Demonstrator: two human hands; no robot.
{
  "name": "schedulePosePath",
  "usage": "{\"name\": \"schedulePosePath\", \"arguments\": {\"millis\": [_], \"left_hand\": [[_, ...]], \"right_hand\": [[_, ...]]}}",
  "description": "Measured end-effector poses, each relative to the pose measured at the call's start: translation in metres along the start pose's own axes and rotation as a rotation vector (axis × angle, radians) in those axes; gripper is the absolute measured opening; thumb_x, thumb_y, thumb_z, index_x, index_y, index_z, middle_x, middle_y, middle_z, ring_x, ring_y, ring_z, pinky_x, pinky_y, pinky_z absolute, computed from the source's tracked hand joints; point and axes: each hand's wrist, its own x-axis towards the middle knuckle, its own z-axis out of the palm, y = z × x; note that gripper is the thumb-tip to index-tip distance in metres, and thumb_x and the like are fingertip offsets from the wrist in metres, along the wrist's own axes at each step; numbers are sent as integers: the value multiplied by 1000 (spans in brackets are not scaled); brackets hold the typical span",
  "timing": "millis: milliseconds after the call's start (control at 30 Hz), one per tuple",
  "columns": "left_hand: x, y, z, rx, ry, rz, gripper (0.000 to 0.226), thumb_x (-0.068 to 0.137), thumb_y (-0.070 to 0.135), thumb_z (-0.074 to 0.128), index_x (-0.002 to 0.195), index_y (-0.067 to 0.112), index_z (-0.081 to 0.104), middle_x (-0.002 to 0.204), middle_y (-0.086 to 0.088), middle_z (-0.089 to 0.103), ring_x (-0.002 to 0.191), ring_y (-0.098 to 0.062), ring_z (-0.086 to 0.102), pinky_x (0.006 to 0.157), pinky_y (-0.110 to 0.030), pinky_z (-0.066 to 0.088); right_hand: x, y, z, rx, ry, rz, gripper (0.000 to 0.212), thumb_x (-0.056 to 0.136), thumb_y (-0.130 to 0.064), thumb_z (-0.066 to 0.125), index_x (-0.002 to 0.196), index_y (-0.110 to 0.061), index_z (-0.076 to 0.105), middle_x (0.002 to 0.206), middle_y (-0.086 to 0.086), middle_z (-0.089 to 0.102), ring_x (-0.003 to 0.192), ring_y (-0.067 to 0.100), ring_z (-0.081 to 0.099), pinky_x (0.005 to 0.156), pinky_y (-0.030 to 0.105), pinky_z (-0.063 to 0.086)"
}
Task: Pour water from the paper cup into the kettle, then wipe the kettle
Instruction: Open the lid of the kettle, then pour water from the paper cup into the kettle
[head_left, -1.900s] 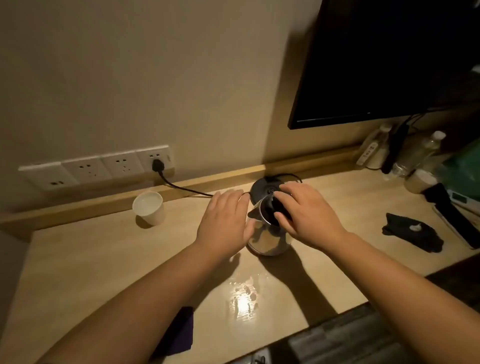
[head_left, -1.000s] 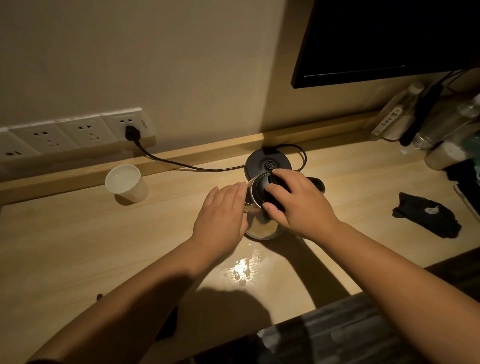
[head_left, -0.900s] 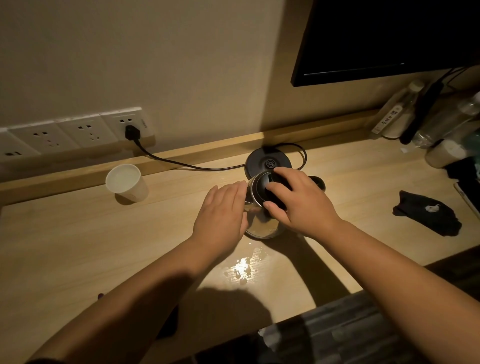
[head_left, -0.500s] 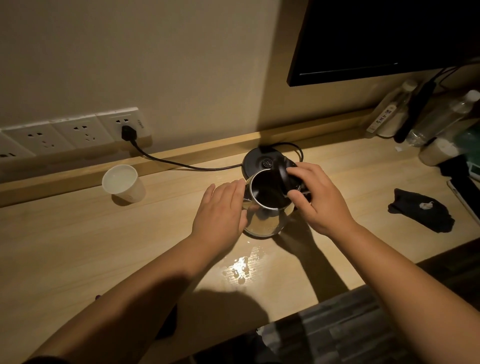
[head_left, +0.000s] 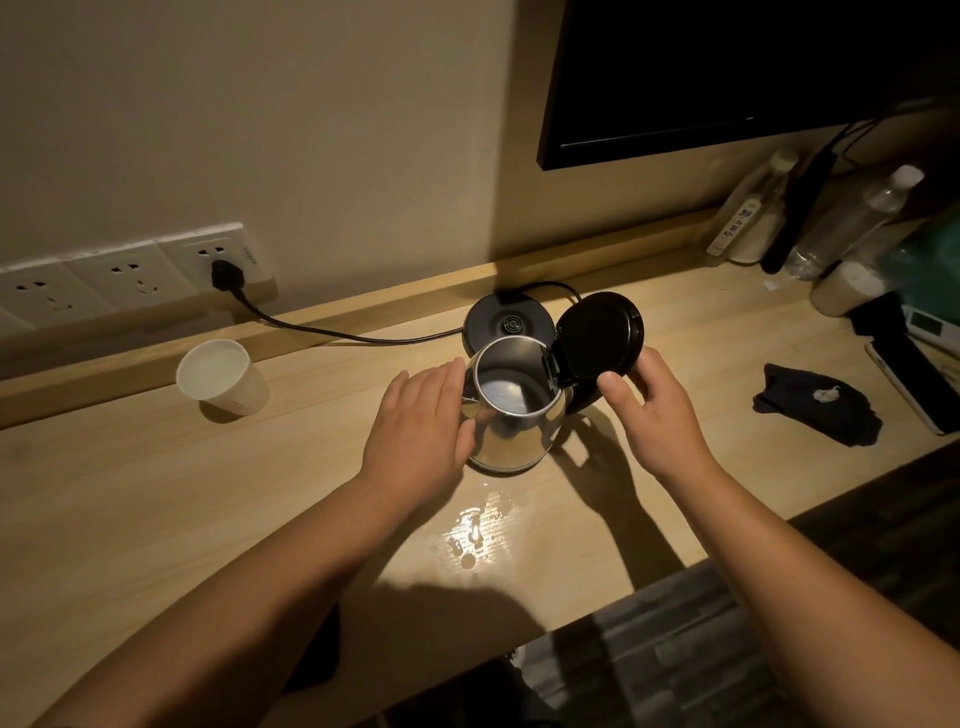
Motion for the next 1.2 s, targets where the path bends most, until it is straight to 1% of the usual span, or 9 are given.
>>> {"name": "schedulePosePath", "arguments": {"millis": [233,400,500,600,767,833,933,1067,1200], "left_hand": [[0,0,-1,6,-4,-8,63,91,40,49,145,12,30,139,-8,49,127,-25,43,113,-44,19],[0,0,1,21,-20,-30,64,91,44,49,145,16,27,140,-5,49,128,-24,44,112,-41,15],[0,1,0,26,-12,-35,63,91,46,48,144,18,29,140,-5,48,128,-24,44,111,-40,13],[-1,3,-5,43,26,-59,62,91,48,48,143,20,31,139,-3,49,128,-23,43,109,-38,13],[-8,3,-14,44,53,-61,66,89,51,51,143,17,33,141,-6,48,130,-25,42,110,-41,14],[-17,3,-17,66,44,-91,67,89,53,50,143,17,33,141,-5,47,131,-24,40,110,-40,12],[-38,-2,-19,81,19,-158,67,90,55,46,144,18,31,143,-5,45,132,-24,39,110,-40,11],[-75,-18,-19,72,-35,-239,65,90,52,42,144,16,31,143,-6,45,132,-24,38,114,-44,16],[-117,-35,-14,25,-88,-292,64,94,47,40,146,11,31,144,-9,42,133,-25,35,115,-44,17]], "right_hand": [[-1,0,1,4,17,5,28,89,-50,48,115,-42,55,115,-7,59,109,8,55,88,33,49],[0,-1,-3,-80,4,-19,35,88,-54,46,117,-36,56,108,-17,54,102,-2,52,80,25,43],[0,-3,-11,-128,19,-22,52,88,-57,46,133,-31,51,125,-13,53,111,-7,47,87,18,38],[-5,-9,-24,-218,68,-61,61,91,-53,51,144,-25,41,141,-4,47,126,1,38,97,20,32],[-30,-24,-31,-507,109,-342,58,92,-45,50,136,-8,50,137,16,51,131,25,39,106,37,32],[-43,-26,-21,-586,63,-456,53,90,-40,52,130,-4,57,133,19,55,130,29,40,109,38,28],[-68,-20,12,-579,-61,-578,46,89,-35,54,122,-4,62,127,19,60,125,32,46,106,46,37],[-100,4,68,-599,-310,-535,39,90,-33,60,119,-7,65,126,16,62,121,32,52,103,49,42],[-117,24,123,-720,-564,-430,55,96,-44,50,138,-9,51,148,15,46,140,35,35,119,48,20]]}}
